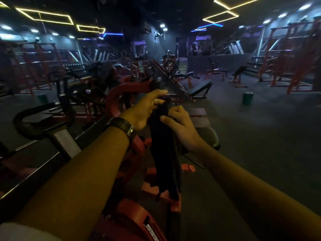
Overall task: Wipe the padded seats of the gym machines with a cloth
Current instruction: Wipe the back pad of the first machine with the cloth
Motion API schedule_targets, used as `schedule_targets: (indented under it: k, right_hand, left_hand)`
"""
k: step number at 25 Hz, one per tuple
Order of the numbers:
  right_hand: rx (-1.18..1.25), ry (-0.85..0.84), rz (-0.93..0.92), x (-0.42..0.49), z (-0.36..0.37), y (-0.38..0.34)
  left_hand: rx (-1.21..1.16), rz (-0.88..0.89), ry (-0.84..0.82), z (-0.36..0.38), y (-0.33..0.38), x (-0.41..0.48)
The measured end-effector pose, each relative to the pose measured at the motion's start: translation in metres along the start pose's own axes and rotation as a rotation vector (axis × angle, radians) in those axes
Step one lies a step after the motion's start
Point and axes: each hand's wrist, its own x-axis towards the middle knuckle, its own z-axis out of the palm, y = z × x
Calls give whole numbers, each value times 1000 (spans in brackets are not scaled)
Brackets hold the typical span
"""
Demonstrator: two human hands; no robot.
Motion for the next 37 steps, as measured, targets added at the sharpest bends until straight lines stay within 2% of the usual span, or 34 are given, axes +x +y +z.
schedule_targets:
  k: [3, 6, 8, 10, 12, 14, 17, 20, 23, 28, 34, 37]
  right_hand:
    - [188, -116, 41, -27, -48, 1]
    - [245, -17, 70, -45, -71, 8]
    - [419, 9, 258, -51, -85, 14]
    - [497, -146, 477, -51, -102, 24]
    - [513, -324, 558, -49, -113, 34]
    - [662, -358, 510, -42, -115, 42]
    - [831, -247, 383, -19, -115, 52]
    - [896, -223, 335, 13, -127, 62]
    - [878, -192, 332, 43, -144, 74]
    - [961, -176, 389, 87, -161, 107]
    - [913, -181, 434, 142, -179, 164]
    - [909, -228, 417, 172, -192, 186]
  left_hand:
    - [81, 75, 18, 36, -13, -14]
    - [30, 81, 152, 72, -22, -25]
    - [-33, 108, 189, 85, -20, -29]
    - [-46, 140, 194, 92, -12, -34]
    - [-25, 172, 201, 95, -7, -31]
    - [-30, 189, 270, 97, -7, -23]
    - [-197, 226, 364, 94, -20, 0]
    - [-401, 123, 199, 91, -45, 21]
    - [-274, -58, 136, 107, -72, 41]
    - [-557, 102, 291, 135, -79, 94]
    - [-252, 155, 638, 132, -58, 152]
    - [-299, 112, 614, 139, -54, 174]
